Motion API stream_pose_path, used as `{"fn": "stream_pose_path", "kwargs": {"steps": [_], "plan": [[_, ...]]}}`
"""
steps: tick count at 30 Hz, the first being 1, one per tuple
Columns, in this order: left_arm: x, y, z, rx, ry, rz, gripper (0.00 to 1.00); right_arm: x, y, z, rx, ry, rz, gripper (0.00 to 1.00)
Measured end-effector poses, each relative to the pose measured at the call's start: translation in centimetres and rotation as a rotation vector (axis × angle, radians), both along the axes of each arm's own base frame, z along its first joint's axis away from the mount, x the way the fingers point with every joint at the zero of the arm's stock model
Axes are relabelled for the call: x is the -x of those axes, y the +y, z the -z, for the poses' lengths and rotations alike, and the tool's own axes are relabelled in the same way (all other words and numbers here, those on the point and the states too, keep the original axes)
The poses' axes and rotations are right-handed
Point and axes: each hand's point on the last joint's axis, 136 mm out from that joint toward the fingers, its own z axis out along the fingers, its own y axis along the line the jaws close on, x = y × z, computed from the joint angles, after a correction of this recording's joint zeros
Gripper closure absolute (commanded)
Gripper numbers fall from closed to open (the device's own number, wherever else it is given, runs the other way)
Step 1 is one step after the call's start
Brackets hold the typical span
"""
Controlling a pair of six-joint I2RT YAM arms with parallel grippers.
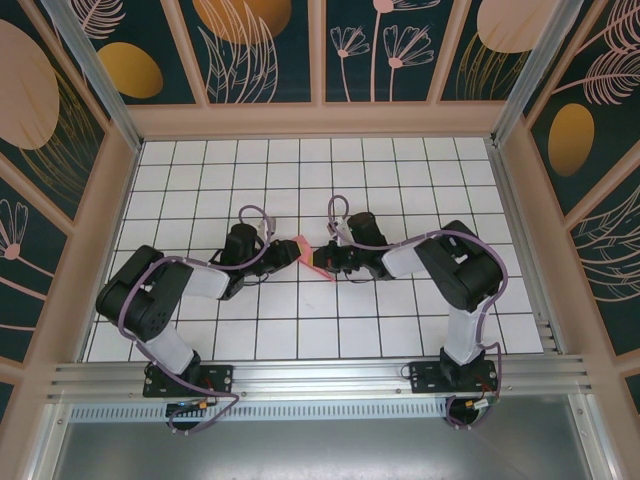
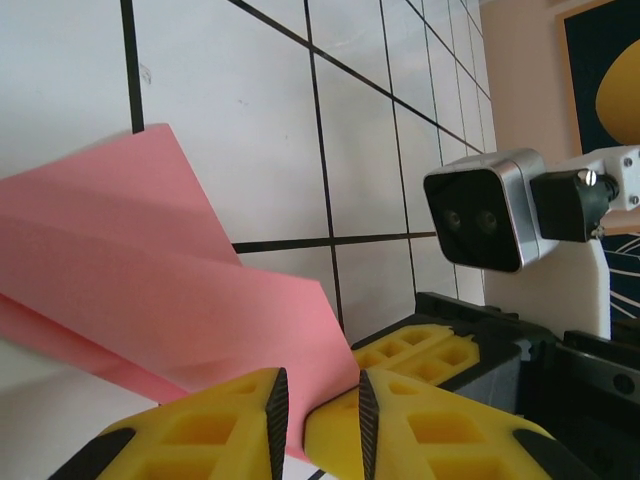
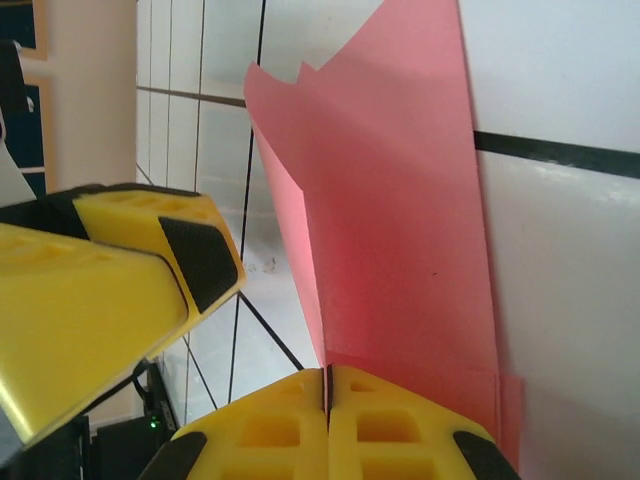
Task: Fold a paper plane with a square sheet of paper (pick it up from the middle)
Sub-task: Fold the wing for the fifth time at the center of the table.
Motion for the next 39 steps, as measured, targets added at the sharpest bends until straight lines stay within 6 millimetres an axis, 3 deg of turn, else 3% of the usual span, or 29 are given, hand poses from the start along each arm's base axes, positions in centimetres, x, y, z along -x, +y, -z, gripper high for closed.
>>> {"fn": "stream_pose_path", "kwargs": {"steps": [12, 39], "plan": [[0.3, -0.4, 1.4, -0.003, 0.029, 0.019, 0.73, 0.3, -0.7, 2.1, 0.033, 0.135, 0.056, 1.00], [0.0, -1.5, 3.3, -0.010, 0.068, 0.047, 0.78, 0.2, -0.8, 2.2, 0.037, 0.158, 0.063, 1.00]]}}
